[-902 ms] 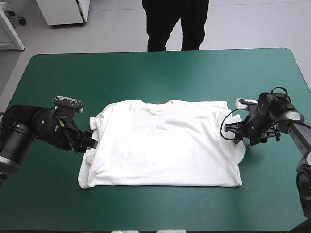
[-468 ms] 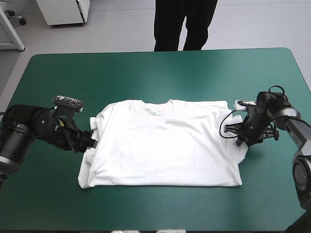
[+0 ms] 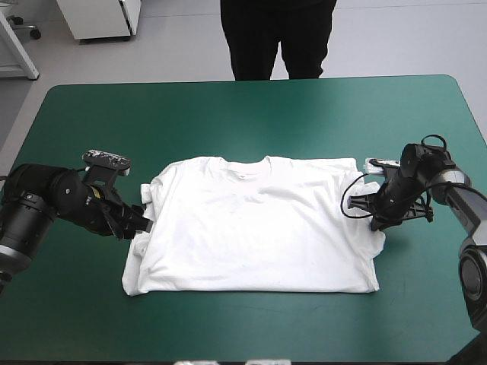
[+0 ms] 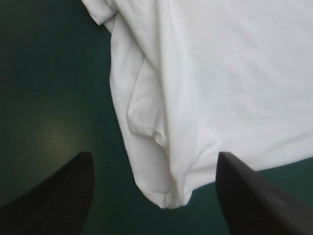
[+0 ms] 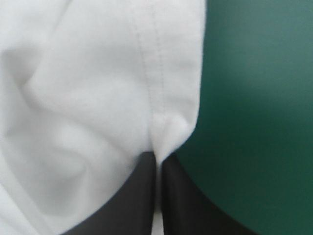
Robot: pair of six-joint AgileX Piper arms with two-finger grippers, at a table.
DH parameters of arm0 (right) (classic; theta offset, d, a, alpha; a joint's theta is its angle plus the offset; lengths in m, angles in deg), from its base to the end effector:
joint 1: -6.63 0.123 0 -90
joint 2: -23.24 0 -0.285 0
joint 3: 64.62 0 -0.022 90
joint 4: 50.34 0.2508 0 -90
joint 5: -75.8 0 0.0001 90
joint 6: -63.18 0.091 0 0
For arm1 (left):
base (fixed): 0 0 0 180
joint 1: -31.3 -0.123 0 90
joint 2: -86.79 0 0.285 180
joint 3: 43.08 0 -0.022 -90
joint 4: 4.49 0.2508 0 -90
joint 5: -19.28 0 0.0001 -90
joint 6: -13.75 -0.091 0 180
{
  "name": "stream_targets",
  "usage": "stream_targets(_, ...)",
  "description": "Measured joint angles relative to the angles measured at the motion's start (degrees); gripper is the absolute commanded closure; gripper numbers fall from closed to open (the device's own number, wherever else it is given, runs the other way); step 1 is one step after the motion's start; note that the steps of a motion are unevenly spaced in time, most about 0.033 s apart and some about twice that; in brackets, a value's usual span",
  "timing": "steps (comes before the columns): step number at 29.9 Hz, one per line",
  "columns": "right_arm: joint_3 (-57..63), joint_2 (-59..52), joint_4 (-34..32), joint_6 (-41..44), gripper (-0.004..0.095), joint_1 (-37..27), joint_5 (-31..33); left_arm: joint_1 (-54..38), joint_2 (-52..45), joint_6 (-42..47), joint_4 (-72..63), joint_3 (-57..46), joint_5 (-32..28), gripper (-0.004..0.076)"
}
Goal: Fold the cloth
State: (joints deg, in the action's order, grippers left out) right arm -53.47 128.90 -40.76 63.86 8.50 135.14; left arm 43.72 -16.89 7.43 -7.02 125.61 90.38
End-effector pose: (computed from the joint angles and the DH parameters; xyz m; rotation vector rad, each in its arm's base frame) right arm 0.3166 0.0234 0.2141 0.0918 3.0681 0.2277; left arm 0.2093 -0.0500 0.3475 0.4425 2.7364 -0.0892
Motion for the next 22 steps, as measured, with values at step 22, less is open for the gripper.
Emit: stream_targets(22, -6.8, 1.6, 5.0, 4.2, 0.0925, 17.3, -3.7, 0.0, 0.0, 0.0, 0.0, 0.0, 0.0, 0.0214)
